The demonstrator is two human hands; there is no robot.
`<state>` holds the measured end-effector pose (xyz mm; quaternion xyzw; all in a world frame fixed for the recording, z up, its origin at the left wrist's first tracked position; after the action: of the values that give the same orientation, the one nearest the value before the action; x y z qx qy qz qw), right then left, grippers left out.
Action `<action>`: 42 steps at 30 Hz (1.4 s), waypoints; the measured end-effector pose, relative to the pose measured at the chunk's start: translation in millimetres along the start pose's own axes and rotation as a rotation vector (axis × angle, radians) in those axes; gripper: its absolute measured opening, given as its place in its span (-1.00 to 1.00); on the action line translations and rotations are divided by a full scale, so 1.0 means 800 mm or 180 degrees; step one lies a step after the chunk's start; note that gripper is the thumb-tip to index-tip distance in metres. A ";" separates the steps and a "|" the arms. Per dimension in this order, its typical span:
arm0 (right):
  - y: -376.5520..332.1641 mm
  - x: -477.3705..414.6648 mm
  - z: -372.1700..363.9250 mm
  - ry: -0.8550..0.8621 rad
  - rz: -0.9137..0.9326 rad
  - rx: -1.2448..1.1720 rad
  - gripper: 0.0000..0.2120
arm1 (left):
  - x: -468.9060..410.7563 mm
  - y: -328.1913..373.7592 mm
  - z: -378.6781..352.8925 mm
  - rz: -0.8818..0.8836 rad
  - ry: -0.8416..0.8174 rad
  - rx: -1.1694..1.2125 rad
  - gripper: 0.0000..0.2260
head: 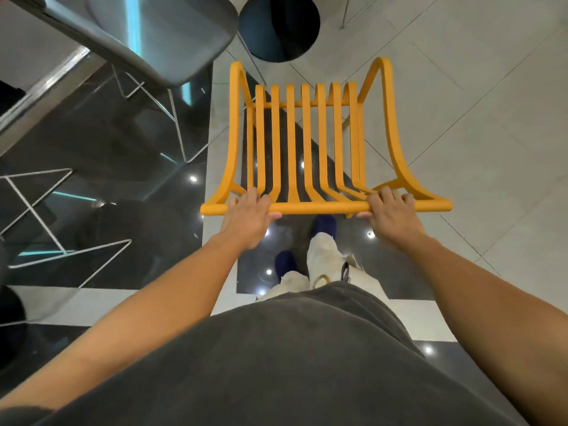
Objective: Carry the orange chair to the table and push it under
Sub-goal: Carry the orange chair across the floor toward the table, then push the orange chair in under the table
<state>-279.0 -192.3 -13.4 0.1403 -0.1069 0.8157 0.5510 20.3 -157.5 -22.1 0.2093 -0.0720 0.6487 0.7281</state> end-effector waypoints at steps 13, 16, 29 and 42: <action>0.103 -0.166 0.057 0.0139 0.0074 -0.0001 -0.54 | -0.180 0.016 0.072 0.0065 0.0069 -0.0035 -0.64; 0.125 -0.195 0.068 0.0198 0.0102 -0.0077 -0.56 | -0.218 0.021 0.087 0.0028 0.0088 -0.0025 -0.63; 0.213 -0.297 0.099 0.0309 0.0179 -0.0040 -0.60 | -0.330 0.053 0.123 0.0137 0.0260 -0.0119 -0.62; 0.243 -0.388 0.135 0.0375 0.0323 -0.0063 -0.55 | -0.414 0.039 0.159 0.0214 0.0310 -0.0082 -0.63</action>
<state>-337.8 -569.4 -23.2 0.0809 -0.0893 0.8483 0.5156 -37.7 -509.2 -25.5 0.1655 -0.0519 0.6812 0.7112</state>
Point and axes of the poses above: each hand's wrist, its own x-axis away from the middle knuckle, its own z-axis out of the back of the hand, y = z × x, the point moved 3 cm from there along -x, towards the middle knuckle, and after that the axes turned 1 degree about x, right-handed, at the moved point
